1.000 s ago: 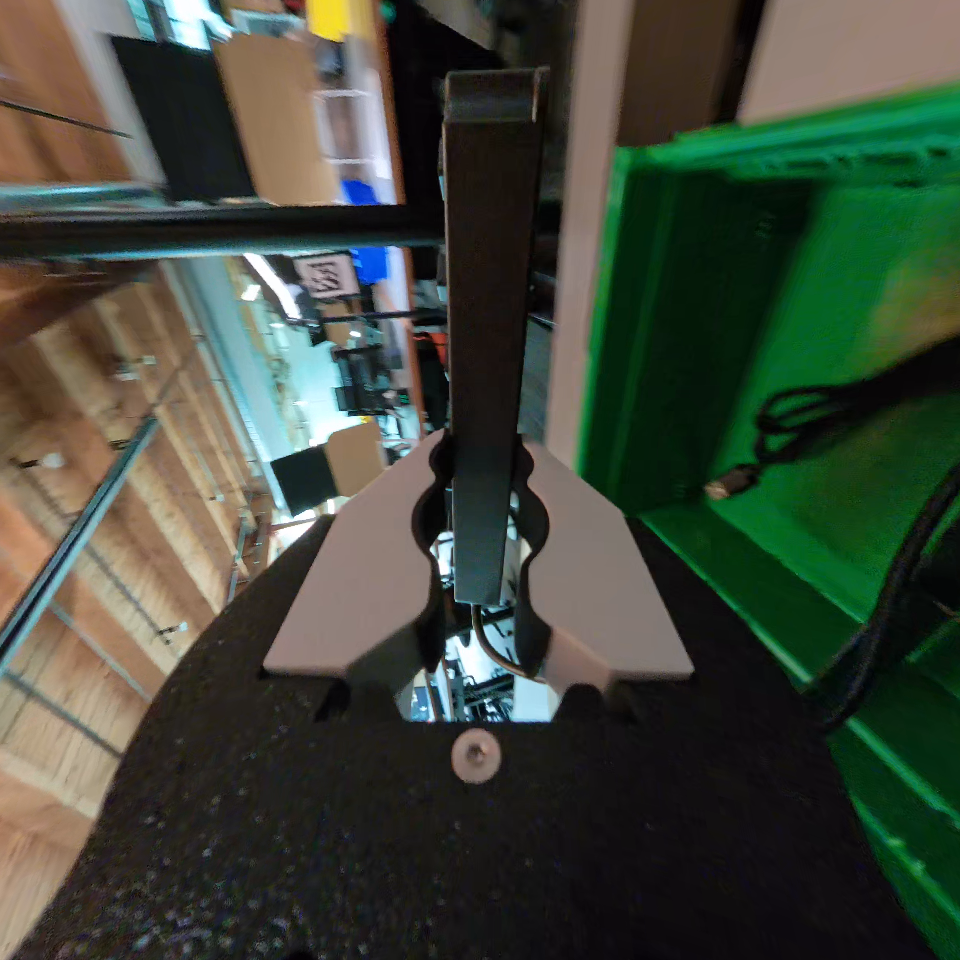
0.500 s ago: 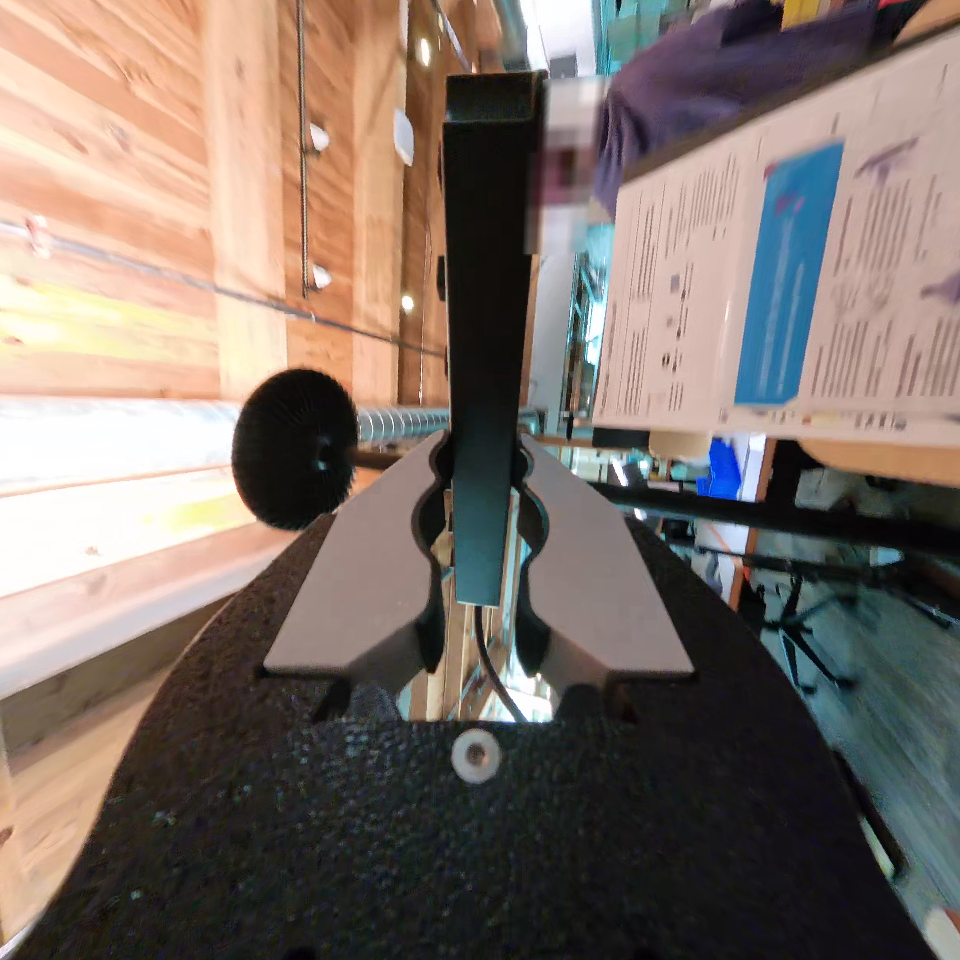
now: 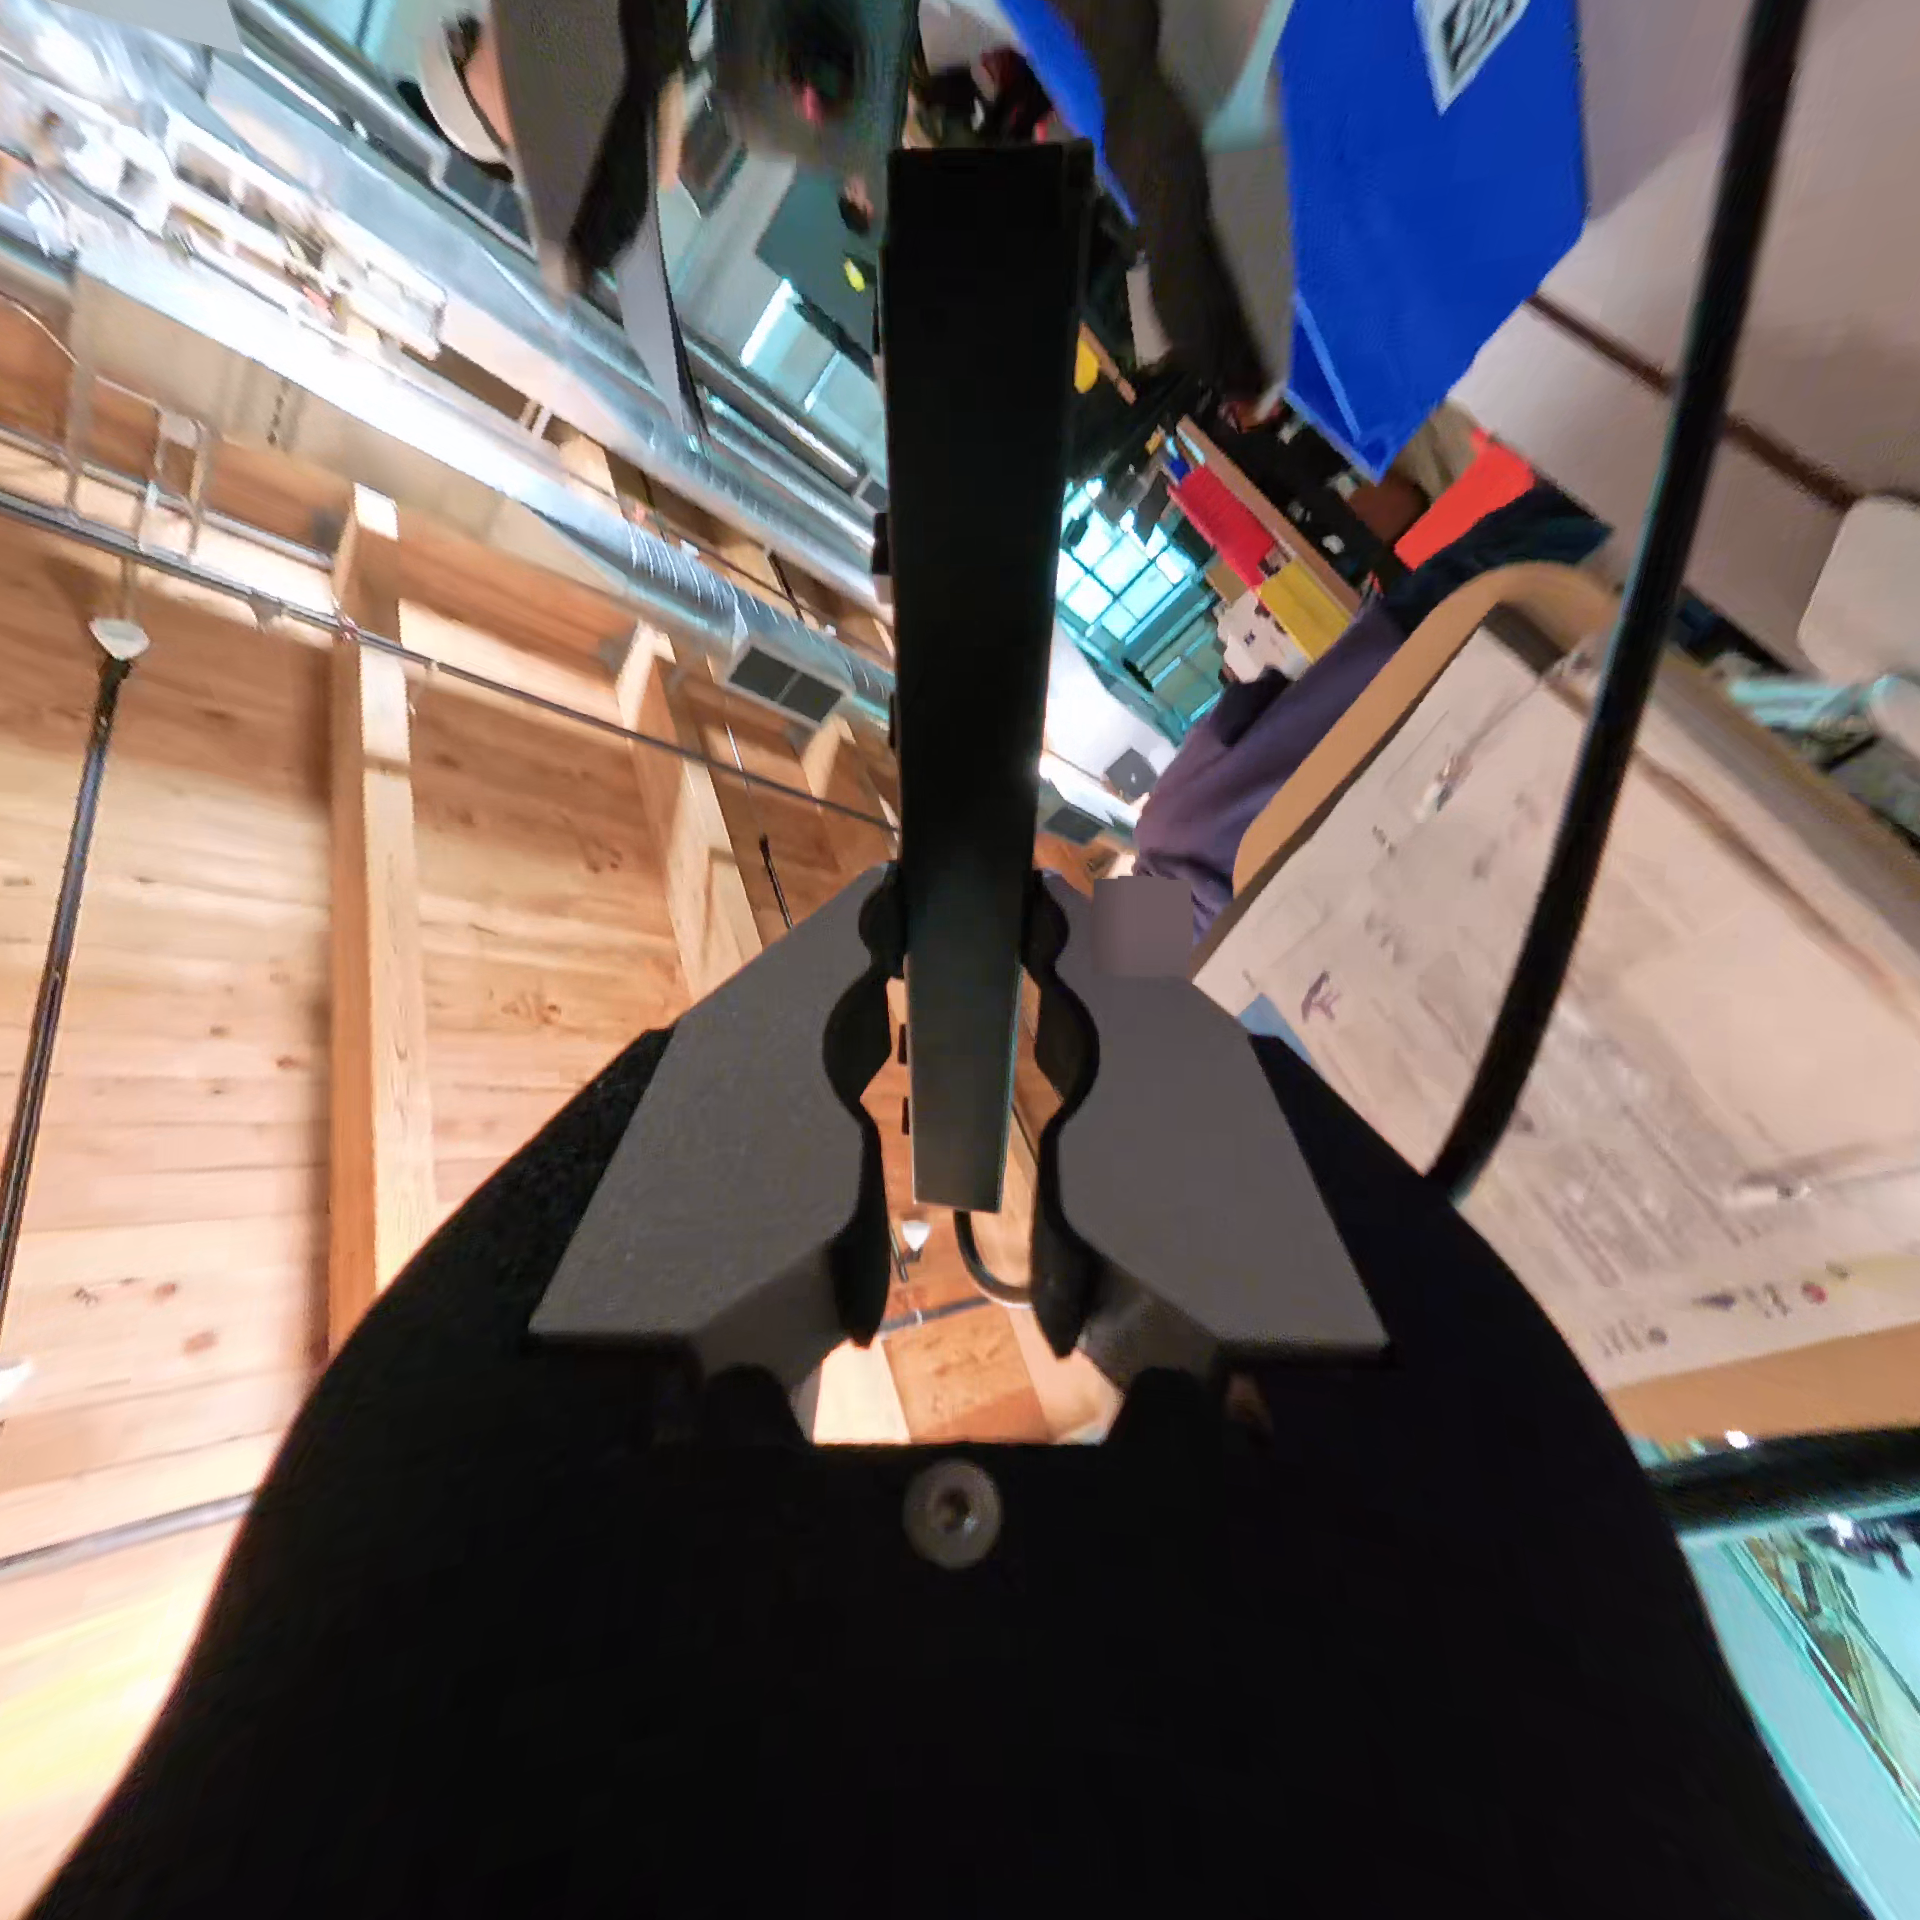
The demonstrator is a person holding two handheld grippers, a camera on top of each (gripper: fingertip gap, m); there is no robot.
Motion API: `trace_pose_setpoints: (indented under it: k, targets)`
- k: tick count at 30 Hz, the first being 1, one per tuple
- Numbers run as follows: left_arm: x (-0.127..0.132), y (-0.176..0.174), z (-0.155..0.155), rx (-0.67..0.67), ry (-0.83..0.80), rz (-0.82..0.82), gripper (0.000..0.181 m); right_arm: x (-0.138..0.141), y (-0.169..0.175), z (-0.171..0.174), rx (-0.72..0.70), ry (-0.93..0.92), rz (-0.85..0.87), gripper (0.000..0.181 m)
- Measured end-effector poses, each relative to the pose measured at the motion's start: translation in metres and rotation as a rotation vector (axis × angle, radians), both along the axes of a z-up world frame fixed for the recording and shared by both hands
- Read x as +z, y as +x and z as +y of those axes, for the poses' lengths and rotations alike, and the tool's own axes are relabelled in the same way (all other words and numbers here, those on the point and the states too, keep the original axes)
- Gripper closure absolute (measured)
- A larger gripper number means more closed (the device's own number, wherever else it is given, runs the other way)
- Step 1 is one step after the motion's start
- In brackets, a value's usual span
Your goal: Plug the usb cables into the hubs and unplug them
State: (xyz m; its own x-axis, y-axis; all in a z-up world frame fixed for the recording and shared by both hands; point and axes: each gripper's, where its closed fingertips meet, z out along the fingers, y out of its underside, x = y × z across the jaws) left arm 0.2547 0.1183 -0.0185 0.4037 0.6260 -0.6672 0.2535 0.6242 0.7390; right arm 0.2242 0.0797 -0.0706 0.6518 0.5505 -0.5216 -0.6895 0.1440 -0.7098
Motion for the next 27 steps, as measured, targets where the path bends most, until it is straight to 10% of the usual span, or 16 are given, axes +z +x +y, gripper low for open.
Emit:
trace_pose_setpoints:
  k: [4, 7, 13, 17, 23, 27]
  targets:
    - [-0.022, -0.005, -0.019, -0.074, 0.036, 0.002, 0.161, -0.011, -0.003, 0.009, -0.020, -0.057, -0.036, 0.108]
    - [-0.028, -0.006, -0.026, -0.098, 0.038, 0.004, 0.161, -0.015, -0.016, 0.009, 0.019, -0.055, -0.111, 0.149]
    - [-0.017, 0.001, -0.016, -0.091, -0.108, 0.016, 0.148, -0.016, -0.004, 0.013, -0.125, -0.079, -0.220, 0.158]
    - [0.010, 0.013, 0.023, 0.046, -0.644, 0.213, 0.131, -0.013, 0.016, 0.014, -0.364, -0.101, -0.314, 0.158]
    - [-0.028, 0.005, 0.009, 0.150, -1.854, 1.267, 0.105, -0.014, 0.056, 0.005, -0.904, -0.215, -0.665, 0.159]
    - [-0.021, 0.008, -0.010, -0.008, -2.162, 1.616, 0.090, -0.028, 0.058, 0.015, -1.095, -0.350, -0.962, 0.158]
